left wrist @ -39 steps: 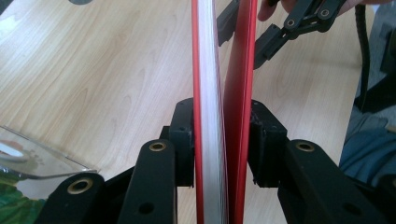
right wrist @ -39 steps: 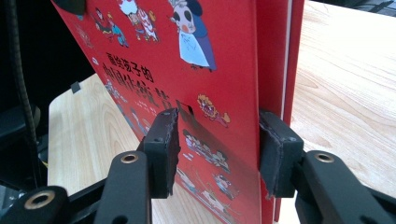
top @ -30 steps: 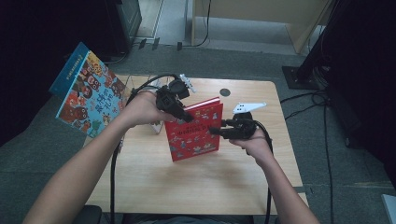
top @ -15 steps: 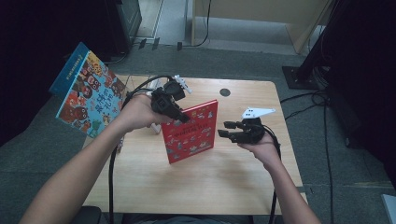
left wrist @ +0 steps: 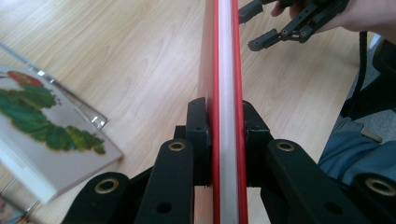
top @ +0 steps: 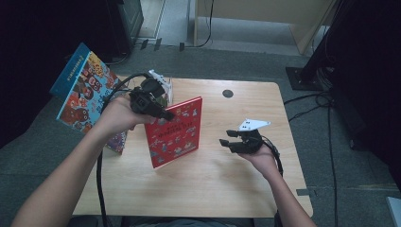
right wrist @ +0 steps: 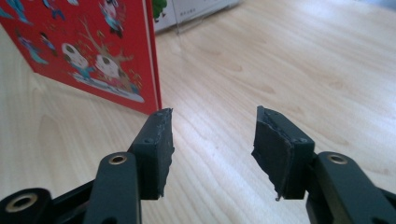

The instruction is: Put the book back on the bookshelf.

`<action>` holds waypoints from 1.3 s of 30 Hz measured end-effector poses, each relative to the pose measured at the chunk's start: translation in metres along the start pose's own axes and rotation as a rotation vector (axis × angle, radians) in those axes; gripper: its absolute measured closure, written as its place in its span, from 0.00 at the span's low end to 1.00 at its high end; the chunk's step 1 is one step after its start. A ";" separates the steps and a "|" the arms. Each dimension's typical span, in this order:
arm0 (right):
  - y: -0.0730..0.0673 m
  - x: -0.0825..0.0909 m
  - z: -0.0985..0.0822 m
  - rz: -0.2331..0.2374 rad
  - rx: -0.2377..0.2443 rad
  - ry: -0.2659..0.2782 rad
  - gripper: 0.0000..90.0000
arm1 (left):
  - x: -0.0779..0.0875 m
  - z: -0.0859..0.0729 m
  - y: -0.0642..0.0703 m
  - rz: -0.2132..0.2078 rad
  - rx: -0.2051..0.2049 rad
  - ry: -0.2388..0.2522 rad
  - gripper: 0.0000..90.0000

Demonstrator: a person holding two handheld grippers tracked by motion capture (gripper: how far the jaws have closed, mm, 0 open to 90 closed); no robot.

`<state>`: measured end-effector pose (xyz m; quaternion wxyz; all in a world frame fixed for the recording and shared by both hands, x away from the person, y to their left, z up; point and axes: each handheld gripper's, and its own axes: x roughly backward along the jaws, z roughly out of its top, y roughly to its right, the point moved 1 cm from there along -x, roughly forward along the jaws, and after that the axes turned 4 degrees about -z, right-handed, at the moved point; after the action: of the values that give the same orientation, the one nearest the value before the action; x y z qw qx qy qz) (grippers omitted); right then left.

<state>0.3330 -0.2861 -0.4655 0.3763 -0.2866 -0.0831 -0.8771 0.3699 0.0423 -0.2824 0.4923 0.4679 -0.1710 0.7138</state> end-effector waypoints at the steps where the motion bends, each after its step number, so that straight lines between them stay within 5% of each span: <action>1: 0.000 -0.002 -0.002 -0.004 -0.007 -0.005 0.53 | 0.003 -0.003 0.000 0.001 0.006 0.006 0.88; 5: 0.002 -0.013 -0.009 -0.003 -0.025 -0.051 0.53 | 0.015 -0.016 -0.004 0.015 0.050 0.023 0.88; 22: 0.006 -0.039 -0.017 -0.034 -0.049 -0.047 0.55 | 0.065 -0.075 -0.021 0.080 0.215 0.095 0.88; 39: 0.003 -0.056 -0.030 -0.078 -0.015 -0.106 0.56 | 0.090 -0.114 -0.060 0.120 0.407 0.155 0.88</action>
<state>0.3531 -0.2645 -0.5223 0.3347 -0.3321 -0.1077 -0.8753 0.3574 0.1987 -0.2769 0.3561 0.4902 -0.0125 0.7955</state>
